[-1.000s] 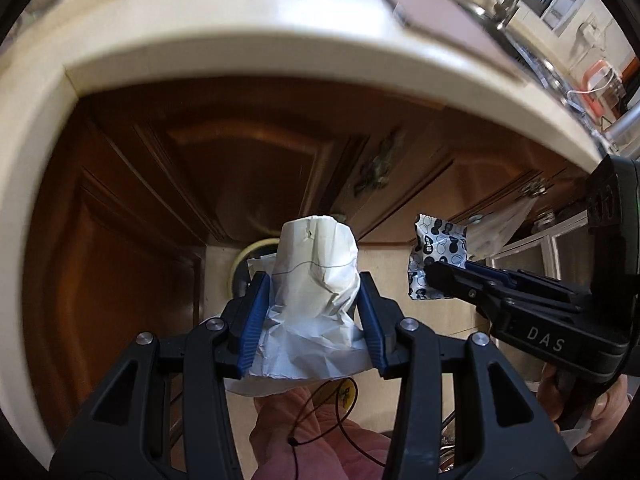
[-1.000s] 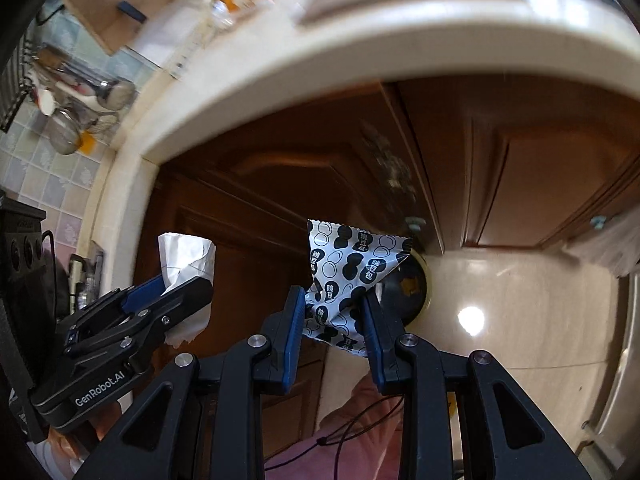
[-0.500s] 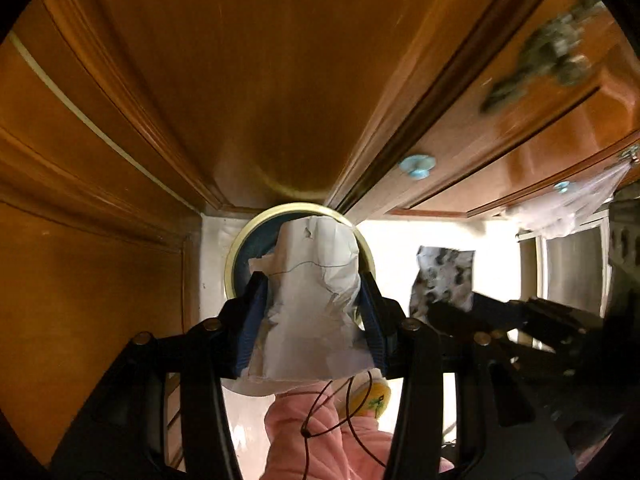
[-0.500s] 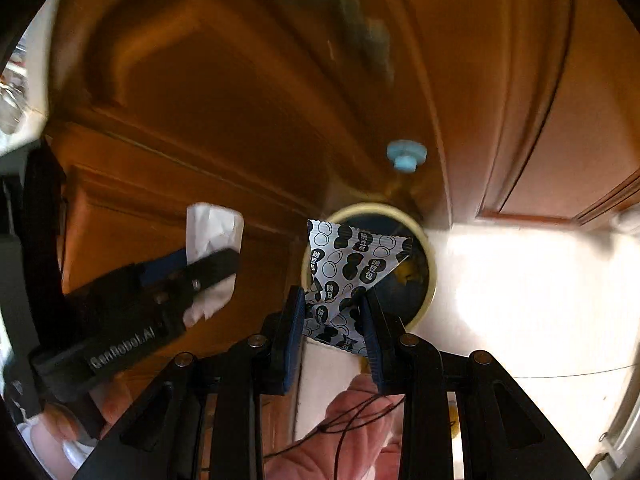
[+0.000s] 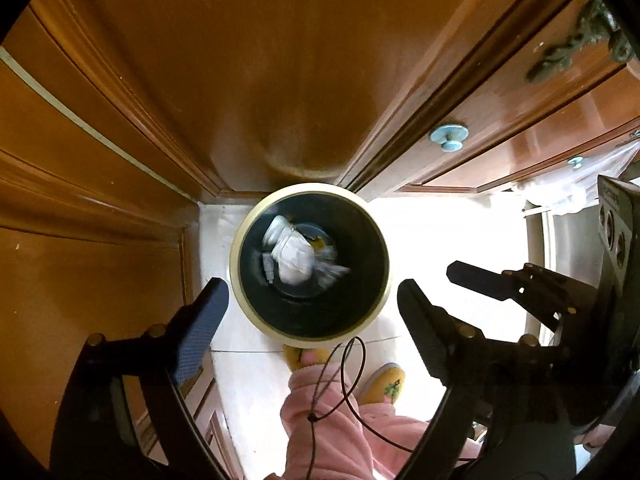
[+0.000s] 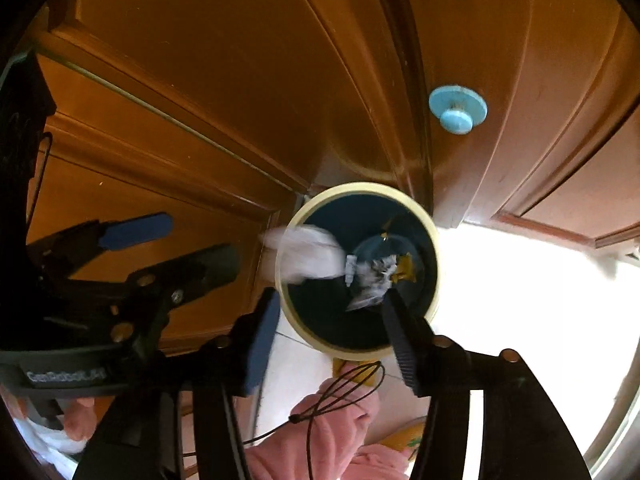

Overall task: Collect trash
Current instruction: 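Raise both open tools away from the bin toward the counter, then move both open tools toward the clear plastic bottle and bags, then grasp the clear plastic bottle with the left tool while the right tool grasps the blue-and-white carton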

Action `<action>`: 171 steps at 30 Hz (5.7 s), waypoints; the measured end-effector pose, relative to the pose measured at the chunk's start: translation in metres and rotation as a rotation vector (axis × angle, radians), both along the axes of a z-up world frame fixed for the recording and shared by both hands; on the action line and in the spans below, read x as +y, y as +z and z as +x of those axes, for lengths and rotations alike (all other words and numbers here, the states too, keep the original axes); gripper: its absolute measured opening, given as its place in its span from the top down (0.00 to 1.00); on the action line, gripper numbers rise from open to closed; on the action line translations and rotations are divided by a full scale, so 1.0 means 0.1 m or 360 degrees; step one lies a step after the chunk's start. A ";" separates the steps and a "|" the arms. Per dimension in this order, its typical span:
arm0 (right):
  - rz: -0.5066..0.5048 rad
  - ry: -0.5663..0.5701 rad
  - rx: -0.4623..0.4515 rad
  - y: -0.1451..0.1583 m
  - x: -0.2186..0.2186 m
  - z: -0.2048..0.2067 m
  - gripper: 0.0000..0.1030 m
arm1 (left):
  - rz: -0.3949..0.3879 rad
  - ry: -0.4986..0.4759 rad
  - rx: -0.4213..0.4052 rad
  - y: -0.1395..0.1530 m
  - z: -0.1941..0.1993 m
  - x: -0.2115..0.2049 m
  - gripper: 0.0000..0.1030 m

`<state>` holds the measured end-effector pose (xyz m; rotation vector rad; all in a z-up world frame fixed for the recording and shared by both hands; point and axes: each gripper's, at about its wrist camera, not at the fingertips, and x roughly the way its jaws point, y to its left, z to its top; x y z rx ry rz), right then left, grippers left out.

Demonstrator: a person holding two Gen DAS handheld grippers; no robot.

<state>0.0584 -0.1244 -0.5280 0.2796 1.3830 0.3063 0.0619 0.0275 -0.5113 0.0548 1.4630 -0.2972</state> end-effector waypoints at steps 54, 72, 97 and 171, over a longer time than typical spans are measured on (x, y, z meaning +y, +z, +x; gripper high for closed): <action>-0.0317 -0.0196 -0.0920 5.55 -0.66 -0.48 0.36 | -0.0114 -0.0110 -0.0694 5.18 0.32 -0.49 0.26; -0.0521 -0.0410 -0.0847 6.31 -0.83 0.67 0.36 | -0.0091 -0.0245 -0.0843 5.49 1.38 -0.66 0.26; -0.0286 -0.0488 -0.0677 5.52 -1.06 1.92 0.36 | -0.0039 -0.0174 -0.0780 4.82 2.43 -0.46 0.27; 0.0006 -0.0146 -0.0155 4.22 -0.66 4.96 0.63 | -0.0206 0.0321 -0.0613 4.67 3.63 -0.42 0.56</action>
